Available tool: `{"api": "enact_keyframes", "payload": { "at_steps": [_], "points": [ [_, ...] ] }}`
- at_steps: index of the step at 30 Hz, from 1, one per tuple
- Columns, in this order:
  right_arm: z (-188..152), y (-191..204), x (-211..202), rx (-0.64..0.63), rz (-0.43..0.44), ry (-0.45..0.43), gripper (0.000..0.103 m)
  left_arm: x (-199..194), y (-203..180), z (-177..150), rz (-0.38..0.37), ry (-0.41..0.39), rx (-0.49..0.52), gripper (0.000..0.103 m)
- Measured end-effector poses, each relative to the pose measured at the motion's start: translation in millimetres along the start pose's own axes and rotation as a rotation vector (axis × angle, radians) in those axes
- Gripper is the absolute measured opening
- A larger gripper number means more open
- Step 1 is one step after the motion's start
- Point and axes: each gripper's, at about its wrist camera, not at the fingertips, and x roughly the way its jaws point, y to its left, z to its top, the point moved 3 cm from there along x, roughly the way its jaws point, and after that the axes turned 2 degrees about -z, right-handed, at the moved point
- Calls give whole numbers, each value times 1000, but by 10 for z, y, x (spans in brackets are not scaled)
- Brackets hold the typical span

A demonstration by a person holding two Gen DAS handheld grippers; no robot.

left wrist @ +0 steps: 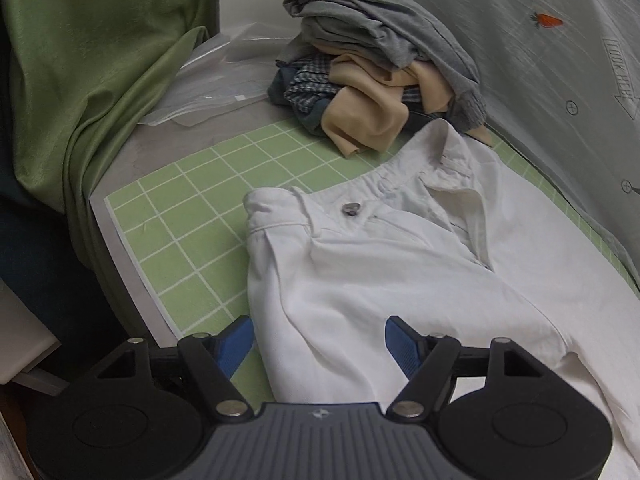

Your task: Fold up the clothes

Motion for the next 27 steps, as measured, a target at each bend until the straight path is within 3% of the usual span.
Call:
{"api": "enact_keyframes", "payload": {
  "at_steps": [3,6,14,21,25,27],
  "points": [
    [-26,67,6,18,1,25,73,90,99,71,13,9,-26,74],
    [-78,139,7,18,11,48,77,190,168,113,28,29,-43,74],
    [-259,248,-35,32,-19,86,79,388,180,114,25,81,-65,74],
    [-451,223,-98,154,95,135,80,467,169,103,3,101,-88,74],
    [-430,272,-43,149,85,107,84,510,176,107,-18,113,-109,73],
    [-392,284,-25,149,77,86,85,522,164,112,-35,115,-117,61]
  ]
}}
